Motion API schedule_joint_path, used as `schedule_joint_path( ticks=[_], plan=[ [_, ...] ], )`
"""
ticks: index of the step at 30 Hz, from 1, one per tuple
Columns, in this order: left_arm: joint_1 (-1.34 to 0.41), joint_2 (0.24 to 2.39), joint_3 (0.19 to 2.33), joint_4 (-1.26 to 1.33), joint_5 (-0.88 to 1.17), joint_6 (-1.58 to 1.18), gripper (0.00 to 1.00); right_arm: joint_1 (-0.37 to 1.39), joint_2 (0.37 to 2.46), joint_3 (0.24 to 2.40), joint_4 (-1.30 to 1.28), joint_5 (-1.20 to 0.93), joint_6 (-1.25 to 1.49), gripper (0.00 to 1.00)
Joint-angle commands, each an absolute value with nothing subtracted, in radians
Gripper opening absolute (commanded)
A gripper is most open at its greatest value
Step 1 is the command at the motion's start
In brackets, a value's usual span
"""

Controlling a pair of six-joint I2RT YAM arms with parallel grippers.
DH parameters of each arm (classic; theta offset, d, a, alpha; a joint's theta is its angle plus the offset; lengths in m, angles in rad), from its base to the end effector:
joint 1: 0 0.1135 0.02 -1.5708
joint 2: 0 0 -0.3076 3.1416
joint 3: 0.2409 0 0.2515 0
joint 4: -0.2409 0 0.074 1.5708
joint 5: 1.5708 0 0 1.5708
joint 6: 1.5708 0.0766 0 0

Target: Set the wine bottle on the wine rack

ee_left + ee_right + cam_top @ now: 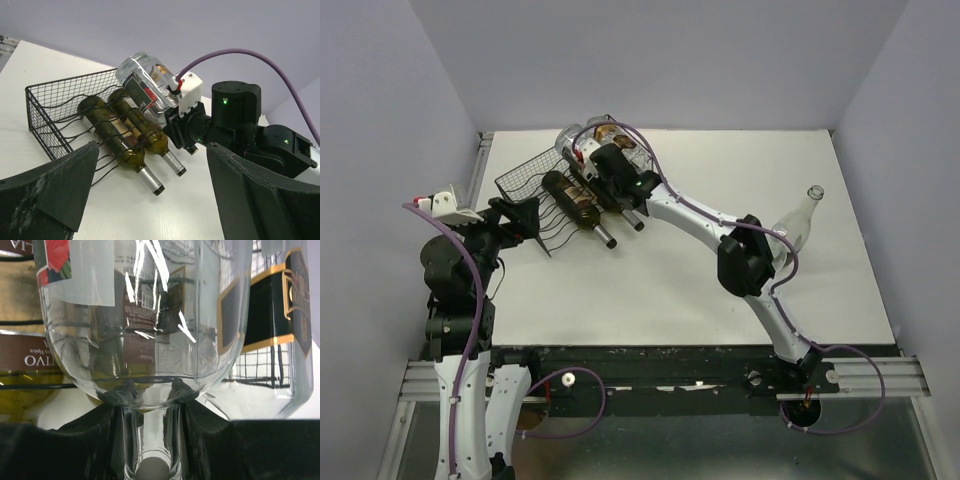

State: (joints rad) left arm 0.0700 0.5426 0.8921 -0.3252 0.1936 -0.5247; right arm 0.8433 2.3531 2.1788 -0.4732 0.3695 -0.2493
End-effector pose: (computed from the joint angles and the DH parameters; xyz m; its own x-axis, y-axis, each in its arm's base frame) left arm 0.1154 -0.0067 0.4160 -0.0408 -0.4957 -0.8676 0.1188 0.8597 -0.4968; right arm 0.4222 0.4325 0.2607 -0.2642 -0.6426 -0.7192 -0.5882 0.6983 -0.4079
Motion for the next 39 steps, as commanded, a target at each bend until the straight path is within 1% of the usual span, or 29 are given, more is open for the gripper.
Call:
schedule_joint_path(
  ticks=[1,3,4,8,11,13,17,19,21,29,33,36,39],
  plan=[
    [0.072,0.542,0.9,-0.357,0.134,-0.515,0.99,0.859,2.361,2.301,-0.268,0.416,-0.265,0.01],
    [0.072,0.529,0.896,-0.356,0.118,-0.511,0.99,0.861,2.376,2.312,-0.267,0.417,-0.284,0.01],
    [0.074,0.526,0.893,-0.354,0.107,-0.509,0.99,0.861,2.384,2.321,-0.268,0.422,-0.287,0.03],
    [0.072,0.517,0.885,-0.339,0.101,-0.511,0.99,0.859,2.41,2.348,-0.276,0.44,-0.308,0.14],
    [0.074,0.523,0.884,-0.336,0.11,-0.514,0.99,0.856,2.427,2.373,-0.285,0.452,-0.308,0.24],
    [0.074,0.526,0.882,-0.337,0.11,-0.518,0.99,0.851,2.436,2.387,-0.293,0.453,-0.304,0.35],
    [0.072,0.528,0.877,-0.337,0.112,-0.518,0.99,0.85,2.439,2.382,-0.308,0.448,-0.296,0.45],
    [0.074,0.526,0.877,-0.337,0.112,-0.518,0.99,0.85,2.436,2.378,-0.317,0.453,-0.285,0.58],
    [0.074,0.528,0.876,-0.333,0.11,-0.517,0.99,0.85,2.421,2.356,-0.319,0.453,-0.278,0.67],
    [0.072,0.538,0.871,-0.328,0.113,-0.518,0.99,0.853,2.326,2.28,-0.319,0.439,-0.23,0.81],
    [0.072,0.538,0.873,-0.328,0.112,-0.518,0.99,0.851,2.267,2.257,-0.33,0.411,-0.203,0.85],
    [0.072,0.537,0.876,-0.328,0.117,-0.518,0.99,0.854,2.203,2.229,-0.345,0.381,-0.181,0.88],
    [0.074,0.537,0.879,-0.331,0.127,-0.52,0.99,0.861,2.1,2.155,-0.334,0.359,-0.178,0.94]
  ],
)
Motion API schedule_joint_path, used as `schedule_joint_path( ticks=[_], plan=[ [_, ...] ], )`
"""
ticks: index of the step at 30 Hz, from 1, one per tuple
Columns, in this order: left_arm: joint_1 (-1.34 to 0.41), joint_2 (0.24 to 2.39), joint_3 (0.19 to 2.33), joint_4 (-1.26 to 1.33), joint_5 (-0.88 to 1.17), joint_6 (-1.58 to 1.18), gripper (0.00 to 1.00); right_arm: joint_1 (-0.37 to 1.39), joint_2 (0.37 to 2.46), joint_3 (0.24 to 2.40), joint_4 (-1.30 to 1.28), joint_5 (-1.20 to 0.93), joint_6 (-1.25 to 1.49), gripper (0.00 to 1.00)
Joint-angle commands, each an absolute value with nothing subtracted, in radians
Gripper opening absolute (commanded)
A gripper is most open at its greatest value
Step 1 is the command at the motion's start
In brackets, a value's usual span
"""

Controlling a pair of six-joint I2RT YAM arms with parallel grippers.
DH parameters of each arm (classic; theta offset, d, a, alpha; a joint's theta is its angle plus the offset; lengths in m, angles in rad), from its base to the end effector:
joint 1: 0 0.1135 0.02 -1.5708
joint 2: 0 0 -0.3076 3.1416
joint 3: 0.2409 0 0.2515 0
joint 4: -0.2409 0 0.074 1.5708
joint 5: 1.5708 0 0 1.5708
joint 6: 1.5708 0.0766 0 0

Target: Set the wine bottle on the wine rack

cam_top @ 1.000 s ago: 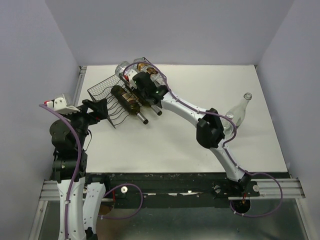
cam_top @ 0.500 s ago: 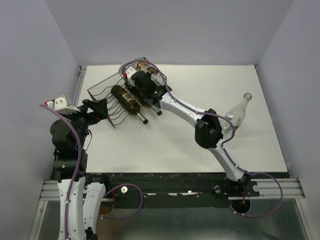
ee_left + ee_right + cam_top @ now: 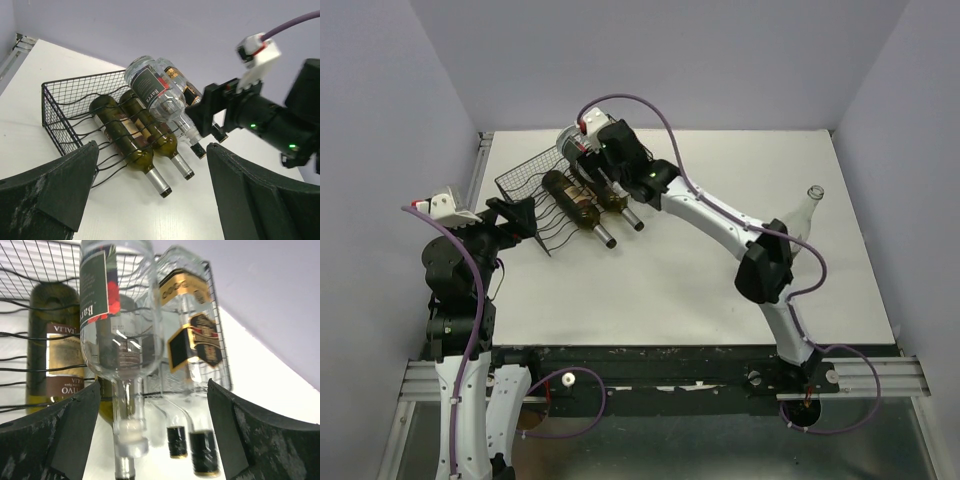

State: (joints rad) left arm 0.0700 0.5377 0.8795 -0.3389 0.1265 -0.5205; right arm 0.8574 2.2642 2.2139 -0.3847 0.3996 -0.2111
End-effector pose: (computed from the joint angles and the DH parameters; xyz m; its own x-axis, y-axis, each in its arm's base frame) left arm 0.1162 -0.0015 0.4099 -0.0256 -0.4963 -0.8678 0.0504 0.8663 -0.4970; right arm 0.4117 0.4301 0.3368 -0.1721 -0.4938 -0.8524 -0.5131 0.7836 -0.3503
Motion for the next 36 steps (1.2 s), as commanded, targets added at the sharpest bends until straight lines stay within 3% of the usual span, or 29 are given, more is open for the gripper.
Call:
schedule_joint_path(
  ticks=[1,11,20,26,36],
  plan=[
    [0.074,0.541,0.879,-0.331,0.133,-0.522,0.99,0.861,2.062,2.134,-0.342,0.356,-0.172,0.95],
    [0.072,0.64,0.91,-0.244,0.357,-0.538,0.99,0.861,1.582,1.869,-0.534,0.483,-0.063,0.95],
    [0.054,0.695,0.885,-0.213,0.4,-0.483,0.99,0.845,1.123,1.372,-0.57,0.825,0.098,0.95],
    [0.055,0.742,0.894,-0.192,0.419,-0.482,0.99,0.744,0.993,1.253,-0.672,0.922,0.201,1.0],
    [0.054,0.784,0.887,-0.189,0.402,-0.506,0.99,0.431,0.95,1.163,-0.713,0.81,0.357,0.99]
  ],
)
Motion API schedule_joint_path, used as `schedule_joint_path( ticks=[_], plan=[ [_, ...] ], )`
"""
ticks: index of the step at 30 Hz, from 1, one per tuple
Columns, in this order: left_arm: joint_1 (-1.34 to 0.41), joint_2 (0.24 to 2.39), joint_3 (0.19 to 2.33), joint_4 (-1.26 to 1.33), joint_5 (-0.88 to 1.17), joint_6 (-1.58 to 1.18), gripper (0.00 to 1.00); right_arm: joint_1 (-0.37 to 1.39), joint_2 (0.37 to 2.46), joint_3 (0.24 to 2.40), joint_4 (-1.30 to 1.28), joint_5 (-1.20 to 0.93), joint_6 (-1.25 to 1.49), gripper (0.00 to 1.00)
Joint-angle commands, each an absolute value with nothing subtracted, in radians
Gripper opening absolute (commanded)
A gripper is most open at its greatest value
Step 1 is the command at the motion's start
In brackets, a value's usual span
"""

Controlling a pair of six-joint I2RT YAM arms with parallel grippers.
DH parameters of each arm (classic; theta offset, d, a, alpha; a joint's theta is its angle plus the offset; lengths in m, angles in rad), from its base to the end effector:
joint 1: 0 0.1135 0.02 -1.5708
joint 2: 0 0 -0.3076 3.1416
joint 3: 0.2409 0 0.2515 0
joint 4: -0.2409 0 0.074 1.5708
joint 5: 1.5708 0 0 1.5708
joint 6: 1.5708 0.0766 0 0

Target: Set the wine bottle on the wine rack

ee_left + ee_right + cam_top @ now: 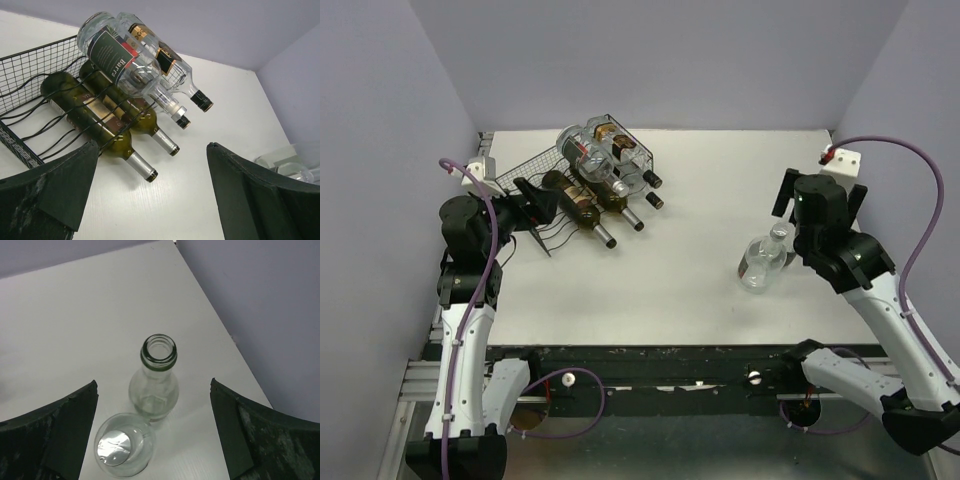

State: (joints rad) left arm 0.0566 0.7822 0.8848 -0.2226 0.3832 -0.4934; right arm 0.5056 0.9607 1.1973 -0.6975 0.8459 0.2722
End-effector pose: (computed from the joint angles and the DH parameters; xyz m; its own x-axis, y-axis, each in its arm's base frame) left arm 0.1839 -0.0183 0.3976 -0.2559 -0.4545 -0.8532 0.2236 0.8308 -0.5096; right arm 0.1843 0.0365 0.4257 -0.3034 0.0358 -0.9522 0.3603 0.9294 -0.0799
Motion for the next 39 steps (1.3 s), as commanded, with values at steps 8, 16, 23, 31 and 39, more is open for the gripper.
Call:
schedule_joint_path(
  ticks=[8,16,23,31,39],
  plan=[
    [0.055,0.793,0.893,-0.164,0.44,-0.529,0.99,0.269,1.035,1.132,-0.612,0.663,0.351,0.8],
    [0.061,0.781,0.871,-0.138,0.414,-0.538,0.99,0.206,1.109,1.104,-0.535,0.62,0.345,0.58],
    [0.069,0.799,0.862,-0.104,0.443,-0.563,0.99,0.184,1.141,1.08,-0.453,0.598,0.308,0.74],
    [0.071,0.793,0.859,-0.106,0.445,-0.564,0.99,0.183,1.131,1.045,-0.394,0.613,0.285,0.45],
    [0.069,0.793,0.856,-0.095,0.451,-0.572,0.99,0.183,1.134,1.058,-0.348,0.649,0.252,0.01]
  ],
)
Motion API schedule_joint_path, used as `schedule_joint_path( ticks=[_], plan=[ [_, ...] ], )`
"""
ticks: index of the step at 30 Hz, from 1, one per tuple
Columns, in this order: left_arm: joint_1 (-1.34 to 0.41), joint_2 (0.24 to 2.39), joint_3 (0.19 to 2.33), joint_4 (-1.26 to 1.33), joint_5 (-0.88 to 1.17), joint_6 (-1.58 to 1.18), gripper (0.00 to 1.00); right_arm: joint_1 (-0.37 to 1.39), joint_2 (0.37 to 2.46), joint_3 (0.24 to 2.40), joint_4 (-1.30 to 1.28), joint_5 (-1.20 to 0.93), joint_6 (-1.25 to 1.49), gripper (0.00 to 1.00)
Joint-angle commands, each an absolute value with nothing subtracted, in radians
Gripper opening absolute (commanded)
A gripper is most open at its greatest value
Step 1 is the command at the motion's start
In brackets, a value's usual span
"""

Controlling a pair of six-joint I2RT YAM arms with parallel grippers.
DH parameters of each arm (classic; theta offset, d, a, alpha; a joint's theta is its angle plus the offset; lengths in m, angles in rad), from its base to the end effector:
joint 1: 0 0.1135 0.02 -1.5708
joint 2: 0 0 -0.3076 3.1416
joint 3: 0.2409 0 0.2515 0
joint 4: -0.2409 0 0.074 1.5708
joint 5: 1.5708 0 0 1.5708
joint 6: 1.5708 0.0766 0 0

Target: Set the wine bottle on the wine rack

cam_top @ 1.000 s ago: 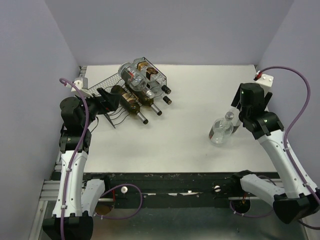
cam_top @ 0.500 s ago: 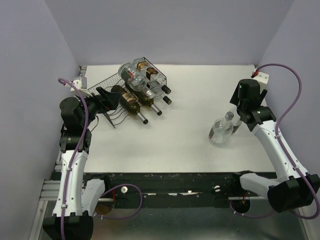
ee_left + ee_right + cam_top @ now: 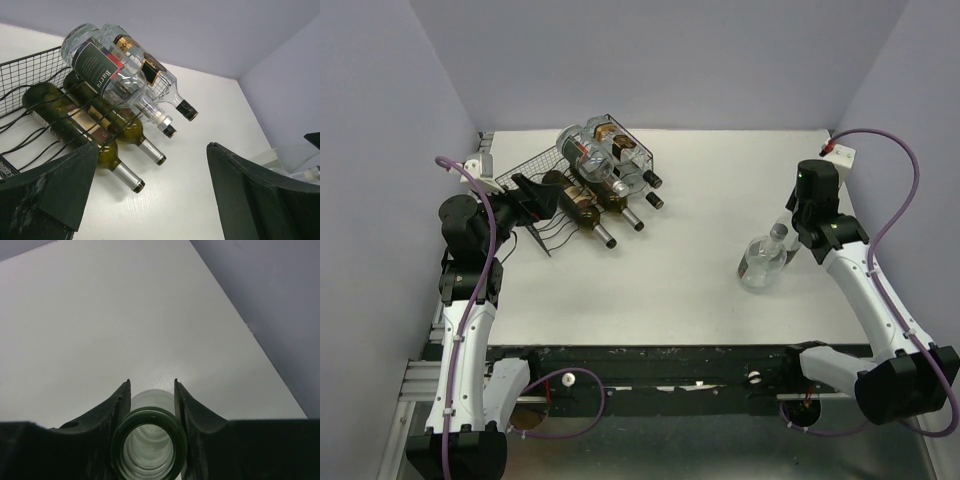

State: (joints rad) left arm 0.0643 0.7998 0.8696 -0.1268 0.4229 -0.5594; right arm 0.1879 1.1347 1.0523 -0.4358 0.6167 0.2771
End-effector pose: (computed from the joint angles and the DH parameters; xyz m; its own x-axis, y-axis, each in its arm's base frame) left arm 0.1904 -0.0192 0.4028 -0.2341 -0.5000 -0.8338 0.2667 0.7917 -0.5496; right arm 0.2607 0.0045 0.3644 -0.3747 0.1559 -0.9139 0.4613 0.8864 -0.0379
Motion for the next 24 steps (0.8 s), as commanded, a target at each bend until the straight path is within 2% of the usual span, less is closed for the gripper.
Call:
schedule_joint_path(
  ticks=[1,6,19,24],
  plan=[
    [0.069,0.795,0.856,-0.095,0.453,-0.572,0.99,0.183,1.135,1.063,-0.339,0.617,0.25,0.01],
    [0.071,0.787,0.856,-0.1,0.469,-0.56,0.99,0.183,1.129,1.095,-0.285,0.335,0.279,0.01],
    [0.069,0.808,0.854,-0.097,0.517,-0.557,0.99,0.184,1.198,1.232,-0.195,-0.098,0.428,0.01],
    [0.069,0.842,0.835,-0.008,0.644,-0.604,0.99,0.186,1.177,1.21,-0.178,-0.263,0.552,0.01]
  ],
)
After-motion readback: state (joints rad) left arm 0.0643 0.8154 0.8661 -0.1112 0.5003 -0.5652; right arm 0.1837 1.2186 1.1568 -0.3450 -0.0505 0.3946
